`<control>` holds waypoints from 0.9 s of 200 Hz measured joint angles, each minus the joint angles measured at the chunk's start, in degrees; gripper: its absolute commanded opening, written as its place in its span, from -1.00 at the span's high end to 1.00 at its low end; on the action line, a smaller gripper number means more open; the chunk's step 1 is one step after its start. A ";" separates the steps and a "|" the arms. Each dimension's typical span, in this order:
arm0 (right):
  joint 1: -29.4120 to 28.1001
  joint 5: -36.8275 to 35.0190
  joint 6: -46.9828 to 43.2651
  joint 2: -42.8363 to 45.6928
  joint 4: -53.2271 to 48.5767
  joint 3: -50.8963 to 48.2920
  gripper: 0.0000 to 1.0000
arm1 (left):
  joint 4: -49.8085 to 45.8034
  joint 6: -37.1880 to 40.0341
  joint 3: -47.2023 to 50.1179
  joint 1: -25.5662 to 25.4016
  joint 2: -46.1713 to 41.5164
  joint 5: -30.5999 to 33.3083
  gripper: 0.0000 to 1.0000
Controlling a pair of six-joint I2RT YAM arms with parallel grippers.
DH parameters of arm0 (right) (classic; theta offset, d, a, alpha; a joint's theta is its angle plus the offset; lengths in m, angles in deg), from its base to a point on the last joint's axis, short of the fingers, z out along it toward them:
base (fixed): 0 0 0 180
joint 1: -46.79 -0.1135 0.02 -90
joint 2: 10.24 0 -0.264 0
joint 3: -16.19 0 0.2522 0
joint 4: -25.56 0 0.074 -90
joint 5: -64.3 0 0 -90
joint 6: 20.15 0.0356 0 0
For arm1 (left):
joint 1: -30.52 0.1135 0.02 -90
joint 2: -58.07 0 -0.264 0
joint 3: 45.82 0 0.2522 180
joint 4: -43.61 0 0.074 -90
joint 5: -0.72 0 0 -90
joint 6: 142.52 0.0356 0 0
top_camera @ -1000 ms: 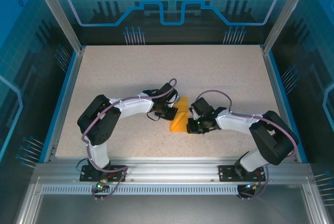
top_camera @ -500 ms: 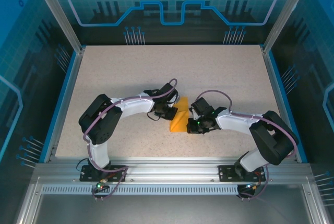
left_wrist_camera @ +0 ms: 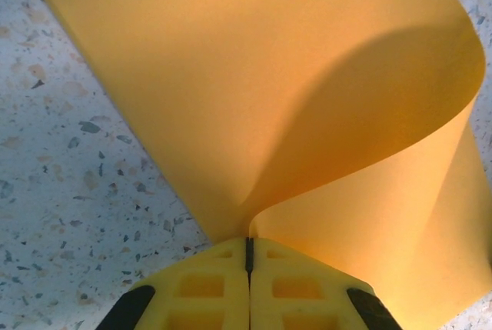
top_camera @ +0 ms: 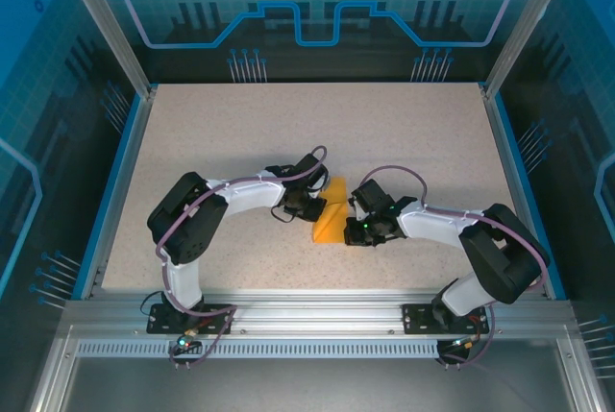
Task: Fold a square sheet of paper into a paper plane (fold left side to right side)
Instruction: Fold the triangle a second time at the center of the table.
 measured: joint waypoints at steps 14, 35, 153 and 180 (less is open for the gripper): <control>0.00 0.00 0.00 0.00 0.00 0.00 1.00 | 0.02 0.00 0.00 0.00 0.15 0.00 0.86; 0.00 0.00 0.00 0.00 -0.02 0.02 1.00 | 0.04 0.00 -0.07 0.02 0.42 0.00 0.86; 3.54 4.50 1.40 5.81 5.25 -3.26 1.00 | 0.28 0.00 0.02 0.11 0.46 -0.09 0.84; 5.90 7.91 3.82 6.36 11.47 -4.11 1.00 | 0.46 0.02 0.13 0.11 0.39 -0.24 0.84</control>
